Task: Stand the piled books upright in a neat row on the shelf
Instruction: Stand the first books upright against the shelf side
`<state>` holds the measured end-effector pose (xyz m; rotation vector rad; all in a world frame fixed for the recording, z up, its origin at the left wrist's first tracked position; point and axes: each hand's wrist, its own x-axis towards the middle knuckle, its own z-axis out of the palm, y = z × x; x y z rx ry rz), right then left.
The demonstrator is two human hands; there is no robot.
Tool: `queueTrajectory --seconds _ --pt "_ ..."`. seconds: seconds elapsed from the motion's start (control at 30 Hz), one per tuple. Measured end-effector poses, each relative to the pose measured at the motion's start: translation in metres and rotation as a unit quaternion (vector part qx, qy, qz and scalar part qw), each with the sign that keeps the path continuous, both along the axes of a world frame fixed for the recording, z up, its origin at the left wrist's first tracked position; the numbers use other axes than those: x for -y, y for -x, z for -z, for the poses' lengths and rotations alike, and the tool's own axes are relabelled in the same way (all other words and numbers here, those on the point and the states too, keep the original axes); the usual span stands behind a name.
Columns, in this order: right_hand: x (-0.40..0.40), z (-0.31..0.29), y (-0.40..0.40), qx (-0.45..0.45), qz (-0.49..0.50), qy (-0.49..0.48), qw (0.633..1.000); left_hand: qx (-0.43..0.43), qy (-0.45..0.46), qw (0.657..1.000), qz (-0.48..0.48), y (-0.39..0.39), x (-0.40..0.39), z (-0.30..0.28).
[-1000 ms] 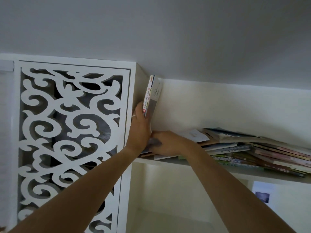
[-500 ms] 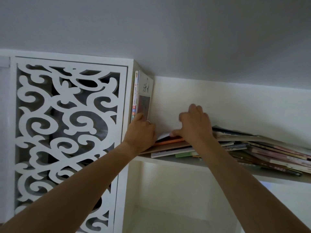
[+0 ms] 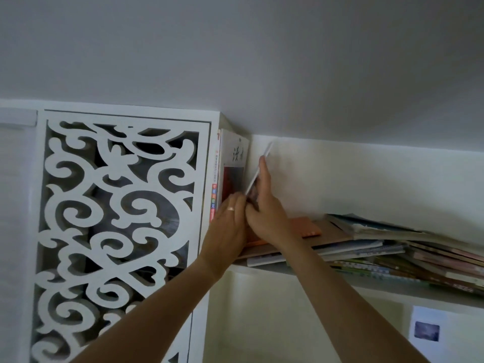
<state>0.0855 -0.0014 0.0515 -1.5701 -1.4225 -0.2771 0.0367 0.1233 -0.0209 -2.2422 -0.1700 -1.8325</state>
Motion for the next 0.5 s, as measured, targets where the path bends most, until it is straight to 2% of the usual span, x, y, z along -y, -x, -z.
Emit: queueTrajectory --seconds 0.1,0.23,0.37,0.43,0.5 --pt "-0.011 0.0 0.005 -0.02 -0.043 0.026 0.999 0.072 -0.099 0.99 -0.07 -0.003 -0.007 0.01" --pt "-0.029 0.009 0.012 -0.085 -0.031 0.02 0.996 0.055 -0.073 0.992 -0.089 0.014 -0.019 0.013" --pt "-0.038 0.018 0.009 -0.136 -0.067 0.038 0.988 0.035 -0.06 0.996 -0.056 0.019 -0.016 0.011" --pt "-0.034 0.018 0.008 -0.131 -0.094 0.054 0.985 0.055 -0.048 0.997 -0.03 0.017 -0.009 0.009" --pt "-0.03 0.011 0.006 -0.111 -0.107 0.053 0.987 0.095 -0.035 0.994 0.036 0.012 -0.003 0.006"
